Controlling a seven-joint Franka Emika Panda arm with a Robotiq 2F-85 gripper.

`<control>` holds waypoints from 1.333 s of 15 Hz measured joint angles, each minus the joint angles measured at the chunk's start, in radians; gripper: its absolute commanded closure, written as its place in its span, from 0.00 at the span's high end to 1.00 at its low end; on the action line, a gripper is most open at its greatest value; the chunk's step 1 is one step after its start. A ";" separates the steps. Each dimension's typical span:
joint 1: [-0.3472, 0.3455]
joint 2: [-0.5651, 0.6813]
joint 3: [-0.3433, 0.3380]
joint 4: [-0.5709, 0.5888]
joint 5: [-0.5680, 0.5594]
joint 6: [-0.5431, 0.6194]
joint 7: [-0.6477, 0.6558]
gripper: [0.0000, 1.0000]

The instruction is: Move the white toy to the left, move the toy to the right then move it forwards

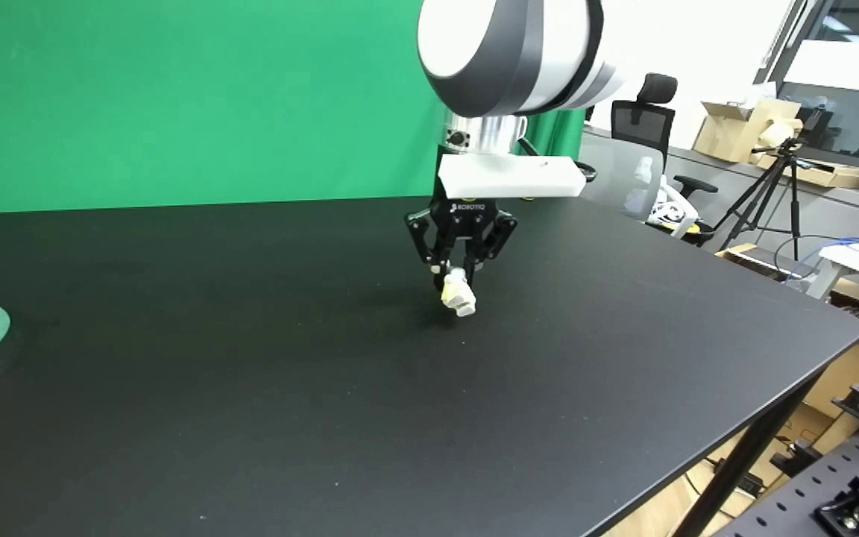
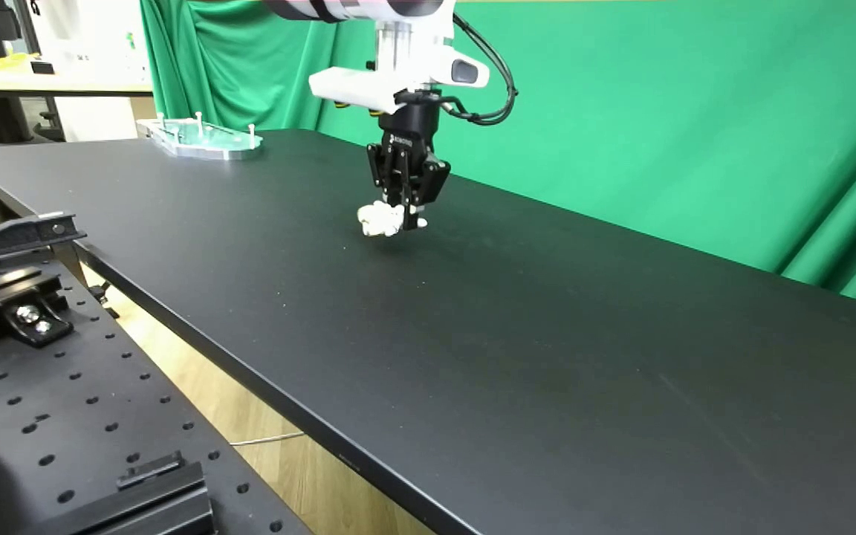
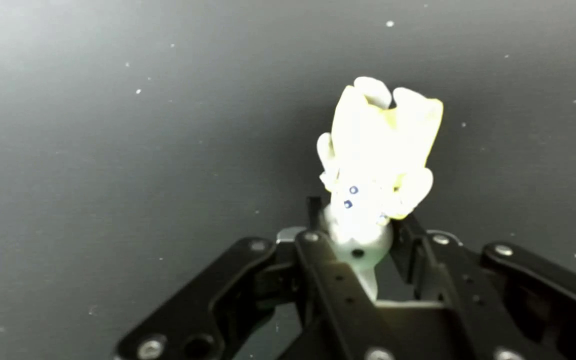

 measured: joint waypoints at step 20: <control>0.132 0.042 0.025 0.113 -0.089 -0.107 -0.003 1.00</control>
